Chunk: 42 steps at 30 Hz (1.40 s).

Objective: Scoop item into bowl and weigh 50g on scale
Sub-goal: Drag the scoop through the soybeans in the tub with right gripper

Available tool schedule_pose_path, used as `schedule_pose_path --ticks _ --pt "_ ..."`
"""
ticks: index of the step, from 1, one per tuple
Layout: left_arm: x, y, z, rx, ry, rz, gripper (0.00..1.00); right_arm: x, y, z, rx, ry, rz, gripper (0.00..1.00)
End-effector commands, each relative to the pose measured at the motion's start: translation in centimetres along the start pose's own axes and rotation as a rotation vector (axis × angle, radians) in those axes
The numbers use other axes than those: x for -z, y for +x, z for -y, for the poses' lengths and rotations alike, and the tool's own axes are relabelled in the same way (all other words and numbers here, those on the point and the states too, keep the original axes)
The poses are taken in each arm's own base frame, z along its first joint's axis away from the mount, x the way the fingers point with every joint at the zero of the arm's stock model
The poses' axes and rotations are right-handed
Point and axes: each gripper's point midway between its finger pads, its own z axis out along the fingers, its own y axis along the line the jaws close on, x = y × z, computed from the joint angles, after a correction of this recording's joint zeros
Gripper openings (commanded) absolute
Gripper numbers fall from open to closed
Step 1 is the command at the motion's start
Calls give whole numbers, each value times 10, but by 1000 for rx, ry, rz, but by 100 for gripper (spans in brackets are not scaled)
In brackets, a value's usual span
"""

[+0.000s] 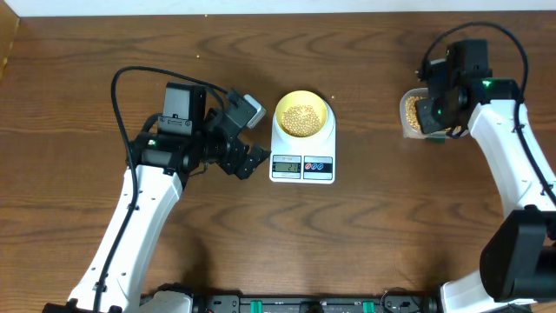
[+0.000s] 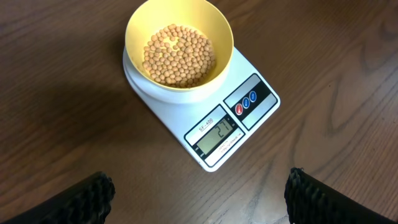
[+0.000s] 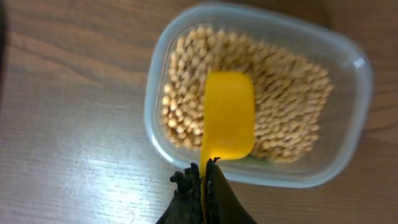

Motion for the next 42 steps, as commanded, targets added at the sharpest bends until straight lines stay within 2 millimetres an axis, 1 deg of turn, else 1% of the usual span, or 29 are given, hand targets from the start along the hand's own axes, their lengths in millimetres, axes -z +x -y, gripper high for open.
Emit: schedule_pose_path --ticks 1,3,6,15,20,25,34,38,42 --pt "5 -6 3 -25 9 24 90 -11 20 -12 -23 -63 -46 1" --pt "5 -6 3 -25 9 24 90 -12 22 -16 -24 -86 -49 1" --pt "5 -6 3 -25 9 24 90 -12 19 -21 -25 -112 -37 1" --pt "5 -6 3 -25 9 24 90 -12 11 -17 -32 -103 -3 1" --pt "5 -6 3 -25 9 24 90 -11 7 -15 -68 -148 27 1" --pt "5 -6 3 -25 9 24 90 -9 6 -4 -171 -200 52 1" --pt "5 -6 3 -25 9 24 90 -2 6 11 -316 -320 93 1" --pt "5 -6 3 -25 9 24 90 3 5 16 -353 -376 120 1" --pt "5 -6 3 -25 9 24 90 5 6 21 -374 -393 131 1"
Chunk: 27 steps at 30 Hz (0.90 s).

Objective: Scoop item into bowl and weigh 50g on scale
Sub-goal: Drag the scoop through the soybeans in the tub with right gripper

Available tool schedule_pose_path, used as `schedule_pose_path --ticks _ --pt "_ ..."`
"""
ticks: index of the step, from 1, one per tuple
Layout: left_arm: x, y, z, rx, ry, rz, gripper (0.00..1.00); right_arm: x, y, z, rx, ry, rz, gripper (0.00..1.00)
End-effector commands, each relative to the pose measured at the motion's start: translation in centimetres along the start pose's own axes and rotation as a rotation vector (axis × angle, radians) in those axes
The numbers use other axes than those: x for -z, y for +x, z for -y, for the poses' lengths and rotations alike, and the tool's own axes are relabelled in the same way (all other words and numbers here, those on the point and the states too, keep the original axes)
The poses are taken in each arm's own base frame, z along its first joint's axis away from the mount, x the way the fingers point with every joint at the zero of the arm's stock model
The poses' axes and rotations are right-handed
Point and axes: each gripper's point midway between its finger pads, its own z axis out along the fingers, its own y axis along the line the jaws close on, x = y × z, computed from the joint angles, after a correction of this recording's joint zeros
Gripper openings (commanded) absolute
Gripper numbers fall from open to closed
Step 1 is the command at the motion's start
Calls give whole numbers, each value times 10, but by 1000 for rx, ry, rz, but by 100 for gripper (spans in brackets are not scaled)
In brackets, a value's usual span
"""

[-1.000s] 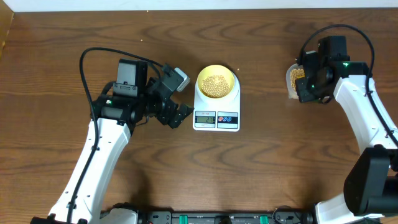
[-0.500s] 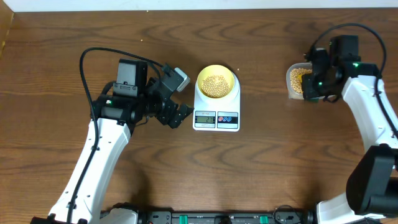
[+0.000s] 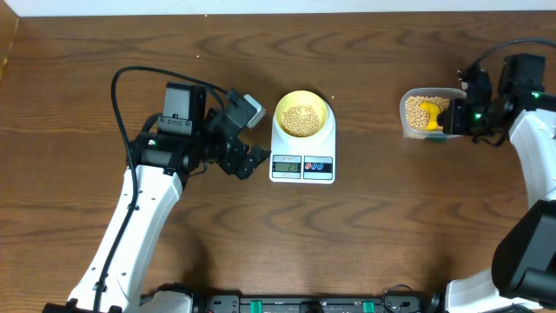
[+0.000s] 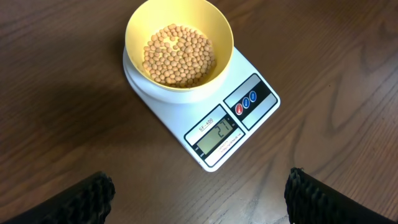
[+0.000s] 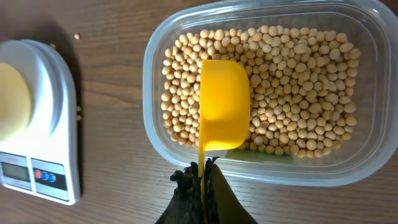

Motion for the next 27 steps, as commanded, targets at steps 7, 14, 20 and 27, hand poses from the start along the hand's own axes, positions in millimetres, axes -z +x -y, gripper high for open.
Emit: schedule_pose_path --ticks 7,14,20,27 --pt "5 -6 3 -25 9 24 90 7 -2 2 -56 -70 30 1" --pt "5 -6 3 -25 9 24 90 13 -10 9 -68 -96 73 1" --pt "5 -6 3 -25 9 24 90 19 -12 14 -92 -129 99 1" --pt "5 -6 3 -25 9 24 90 31 -21 7 -117 -248 155 1"
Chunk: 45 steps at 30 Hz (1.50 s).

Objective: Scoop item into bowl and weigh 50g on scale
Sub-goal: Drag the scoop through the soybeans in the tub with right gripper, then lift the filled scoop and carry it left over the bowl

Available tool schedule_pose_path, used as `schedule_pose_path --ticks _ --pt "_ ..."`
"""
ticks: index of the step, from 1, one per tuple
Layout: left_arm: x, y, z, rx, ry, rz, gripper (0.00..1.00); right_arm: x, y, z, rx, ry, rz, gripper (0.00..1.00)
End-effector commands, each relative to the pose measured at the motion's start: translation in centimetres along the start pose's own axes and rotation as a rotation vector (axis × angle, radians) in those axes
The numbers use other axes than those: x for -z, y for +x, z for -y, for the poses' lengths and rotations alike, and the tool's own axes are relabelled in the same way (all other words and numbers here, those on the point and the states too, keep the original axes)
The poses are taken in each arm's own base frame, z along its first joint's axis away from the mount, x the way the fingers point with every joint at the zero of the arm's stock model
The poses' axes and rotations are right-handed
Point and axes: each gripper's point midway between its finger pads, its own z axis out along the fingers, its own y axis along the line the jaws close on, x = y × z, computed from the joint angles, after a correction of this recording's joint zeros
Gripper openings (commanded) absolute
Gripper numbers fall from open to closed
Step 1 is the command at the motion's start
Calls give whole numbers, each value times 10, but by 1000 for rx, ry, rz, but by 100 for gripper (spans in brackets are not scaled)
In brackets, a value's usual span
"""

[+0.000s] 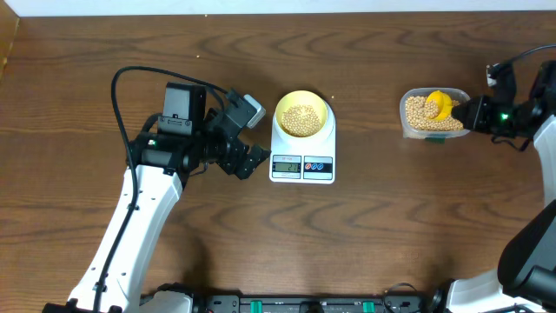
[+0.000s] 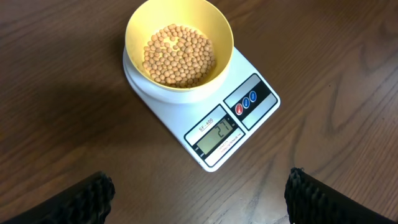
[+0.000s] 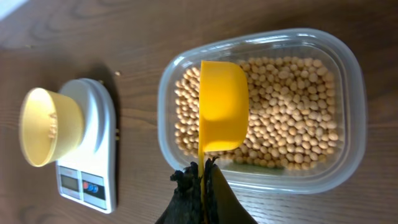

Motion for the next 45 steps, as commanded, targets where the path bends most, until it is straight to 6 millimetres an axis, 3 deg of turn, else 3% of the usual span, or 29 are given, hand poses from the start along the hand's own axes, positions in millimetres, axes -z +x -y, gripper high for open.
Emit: schedule_pose_path --ticks 1,11,17,26,32,37,45 --pt "5 -6 3 -25 9 24 90 7 -5 -10 -29 -102 37 1" --pt "5 -6 3 -25 9 24 90 14 -18 -23 -89 -208 86 1" --pt "5 -6 3 -25 9 24 90 22 -32 -46 -68 -353 138 1" --pt "5 -6 3 -25 9 24 90 15 -36 -63 -72 -379 127 1" --pt "5 -6 3 -25 9 24 90 -3 -40 -95 7 -403 119 1" --pt "5 -6 3 -25 9 24 90 -16 -42 -134 112 -458 124 1" --pt "5 -6 3 -25 9 24 90 -40 -31 -169 134 -428 83 1"
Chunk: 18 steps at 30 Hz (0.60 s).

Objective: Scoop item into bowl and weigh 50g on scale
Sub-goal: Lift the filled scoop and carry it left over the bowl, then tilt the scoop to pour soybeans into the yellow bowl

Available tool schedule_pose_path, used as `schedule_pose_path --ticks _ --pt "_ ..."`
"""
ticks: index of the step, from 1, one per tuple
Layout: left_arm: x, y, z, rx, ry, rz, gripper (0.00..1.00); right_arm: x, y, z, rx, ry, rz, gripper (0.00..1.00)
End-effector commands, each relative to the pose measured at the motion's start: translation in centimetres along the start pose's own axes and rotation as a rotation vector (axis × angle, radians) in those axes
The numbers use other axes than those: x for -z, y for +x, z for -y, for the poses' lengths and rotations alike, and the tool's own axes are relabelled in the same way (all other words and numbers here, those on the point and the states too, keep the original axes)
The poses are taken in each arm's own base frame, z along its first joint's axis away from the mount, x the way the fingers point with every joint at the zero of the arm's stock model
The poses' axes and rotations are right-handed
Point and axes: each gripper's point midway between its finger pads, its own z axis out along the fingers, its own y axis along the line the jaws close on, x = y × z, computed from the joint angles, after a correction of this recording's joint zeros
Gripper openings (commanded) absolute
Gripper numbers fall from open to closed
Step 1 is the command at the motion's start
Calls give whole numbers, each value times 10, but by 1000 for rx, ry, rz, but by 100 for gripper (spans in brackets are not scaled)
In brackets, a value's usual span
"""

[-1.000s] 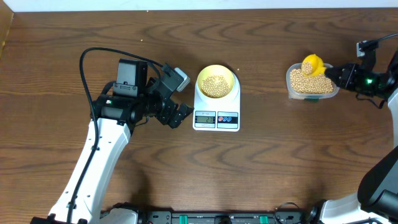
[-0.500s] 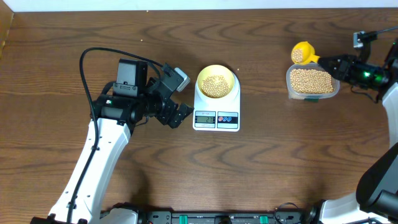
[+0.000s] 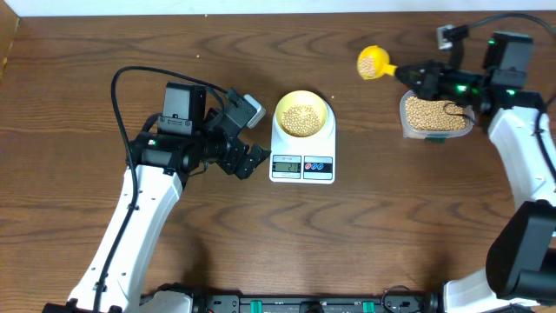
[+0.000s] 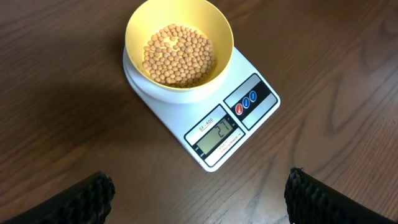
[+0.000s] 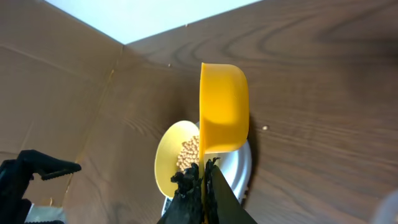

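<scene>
A yellow bowl (image 3: 302, 116) partly filled with soybeans sits on the white scale (image 3: 302, 165), whose display (image 4: 216, 134) reads 21. My right gripper (image 3: 415, 75) is shut on the handle of a yellow scoop (image 3: 372, 62) loaded with beans, held in the air between the bean tub and the scale. In the right wrist view the scoop (image 5: 223, 107) hangs in front of the bowl (image 5: 177, 158). My left gripper (image 4: 199, 196) stands open just left of the scale, nothing between its fingers.
A clear plastic tub (image 3: 436, 116) of soybeans stands on the table at the right, below my right arm. A few stray beans lie on the wood near the scale. The table's far edge meets a white wall.
My right gripper has lifted the scoop out of the tub and carried it left, now loaded with beans in the air. The left arm, bowl and scale reading are unchanged.
The scoop was held over the bean tub with the scale reading 21. Then it lay low in the tub among the beans, then at the tub's far side. Now it is raised, full, between tub and scale. The left arm stayed still throughout.
</scene>
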Motion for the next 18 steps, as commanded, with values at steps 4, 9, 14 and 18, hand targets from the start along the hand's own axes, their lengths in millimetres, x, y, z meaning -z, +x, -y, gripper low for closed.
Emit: schedule_pose_path --ticks 4,9,14,18 --pt "5 -6 3 -25 9 24 90 -24 12 -24 7 -16 -46 1" --pt "5 -6 3 -25 9 24 90 -38 19 -42 14 -50 -72 1" --pt "5 -6 3 -25 9 24 90 -48 28 -56 99 -76 -97 1" --pt "5 -6 3 -25 9 24 90 -55 35 -66 197 -99 -113 1"
